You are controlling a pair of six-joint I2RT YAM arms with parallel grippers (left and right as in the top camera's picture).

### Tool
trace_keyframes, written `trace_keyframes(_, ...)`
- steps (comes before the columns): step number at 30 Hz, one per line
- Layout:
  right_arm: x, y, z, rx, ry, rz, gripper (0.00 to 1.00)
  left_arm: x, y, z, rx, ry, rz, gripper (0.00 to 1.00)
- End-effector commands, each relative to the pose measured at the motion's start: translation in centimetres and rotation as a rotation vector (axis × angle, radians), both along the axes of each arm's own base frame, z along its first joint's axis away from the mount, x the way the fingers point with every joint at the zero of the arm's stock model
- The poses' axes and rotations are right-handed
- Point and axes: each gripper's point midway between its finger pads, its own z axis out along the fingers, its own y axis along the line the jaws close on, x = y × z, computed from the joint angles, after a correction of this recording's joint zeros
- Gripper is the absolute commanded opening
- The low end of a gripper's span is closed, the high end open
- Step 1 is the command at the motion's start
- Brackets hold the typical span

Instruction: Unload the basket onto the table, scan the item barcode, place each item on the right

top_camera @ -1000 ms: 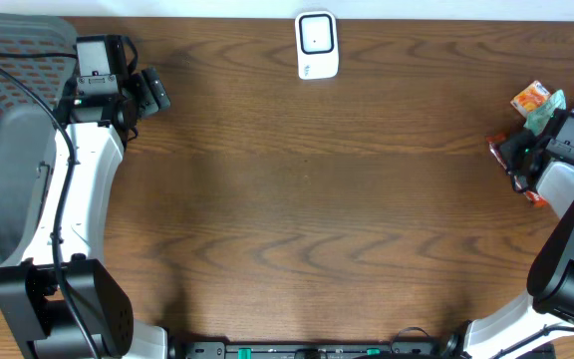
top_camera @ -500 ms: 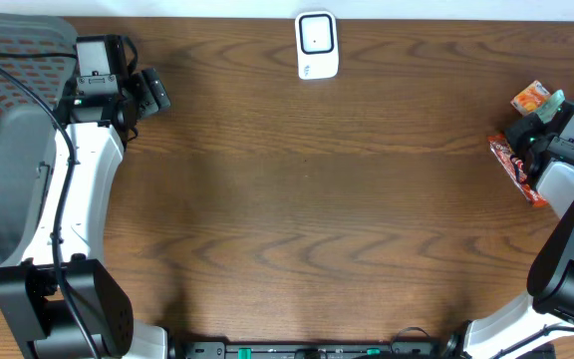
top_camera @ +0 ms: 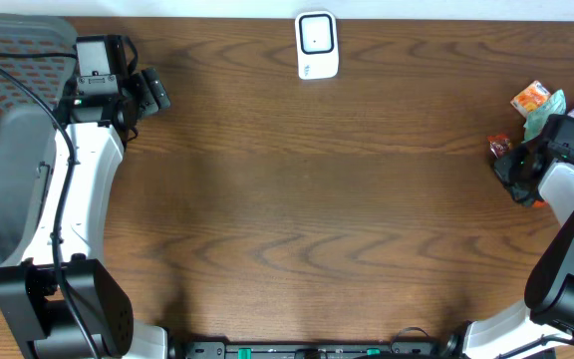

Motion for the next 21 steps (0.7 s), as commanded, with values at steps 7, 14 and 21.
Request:
trace_keyframes(7, -0.3, -2.3, -1.1, -0.129, 0.053, -0.043, 0.01, 0.0, 0.3, 0.0, 0.001, 0.001, 0.016, 0.98)
trace_keyframes(14, -0.4, -2.1, -3.3, -0.107, 0.085, -0.044, 0.01, 0.0, 0.3, 0.0, 0.001, 0.001, 0.016, 0.98)
trace_keyframes(21, 1.6, -4.0, -2.1, -0.172, -0.015, -0.074, 0.01, 0.0, 0.3, 0.0, 0.001, 0.001, 0.016, 0.98)
